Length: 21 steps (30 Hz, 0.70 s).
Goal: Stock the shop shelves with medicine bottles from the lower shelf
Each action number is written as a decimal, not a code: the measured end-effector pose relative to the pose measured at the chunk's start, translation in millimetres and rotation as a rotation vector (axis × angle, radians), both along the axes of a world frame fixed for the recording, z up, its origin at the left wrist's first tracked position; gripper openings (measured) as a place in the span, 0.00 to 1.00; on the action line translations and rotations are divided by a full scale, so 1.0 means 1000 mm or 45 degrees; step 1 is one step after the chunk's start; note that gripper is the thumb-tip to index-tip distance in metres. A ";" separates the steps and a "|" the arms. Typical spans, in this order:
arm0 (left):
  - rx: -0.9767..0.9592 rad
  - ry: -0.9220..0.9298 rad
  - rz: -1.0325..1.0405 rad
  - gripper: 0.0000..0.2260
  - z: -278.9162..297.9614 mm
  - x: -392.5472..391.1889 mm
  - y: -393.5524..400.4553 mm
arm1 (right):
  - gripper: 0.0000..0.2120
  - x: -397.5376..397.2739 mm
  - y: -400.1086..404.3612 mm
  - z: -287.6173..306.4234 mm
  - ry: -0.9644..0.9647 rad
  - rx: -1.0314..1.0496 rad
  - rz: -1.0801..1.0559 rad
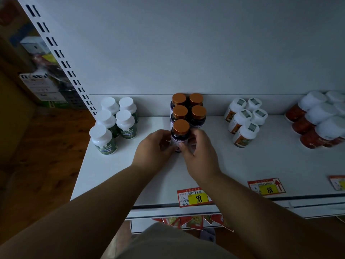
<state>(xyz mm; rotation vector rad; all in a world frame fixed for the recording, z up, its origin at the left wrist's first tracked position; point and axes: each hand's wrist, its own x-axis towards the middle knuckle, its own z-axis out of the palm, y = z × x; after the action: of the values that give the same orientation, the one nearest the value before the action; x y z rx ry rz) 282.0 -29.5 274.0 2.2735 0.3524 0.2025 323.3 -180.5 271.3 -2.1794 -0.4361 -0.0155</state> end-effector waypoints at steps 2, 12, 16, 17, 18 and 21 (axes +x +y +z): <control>0.027 0.007 -0.003 0.15 -0.001 0.001 0.001 | 0.19 0.001 0.000 -0.002 0.011 -0.007 0.006; -0.041 0.010 0.067 0.21 0.002 -0.014 -0.005 | 0.21 -0.003 -0.007 0.006 0.036 0.000 0.047; 0.009 -0.135 0.110 0.14 0.007 -0.043 -0.028 | 0.21 -0.009 -0.028 0.012 0.047 -0.036 0.083; 0.017 -0.175 0.101 0.12 0.009 -0.047 -0.036 | 0.21 -0.010 -0.034 0.013 0.061 -0.040 0.087; 0.019 -0.211 0.087 0.12 0.011 -0.049 -0.045 | 0.20 -0.011 -0.041 0.014 0.069 -0.033 0.092; 0.005 -0.280 0.019 0.13 0.010 -0.046 -0.073 | 0.17 -0.012 -0.068 0.014 0.066 -0.005 0.107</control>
<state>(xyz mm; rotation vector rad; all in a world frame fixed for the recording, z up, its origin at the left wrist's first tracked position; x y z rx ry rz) 235.9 -103.0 284.0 2.2261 0.2535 0.4567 311.3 -248.4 284.8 -2.1582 -0.4980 0.0881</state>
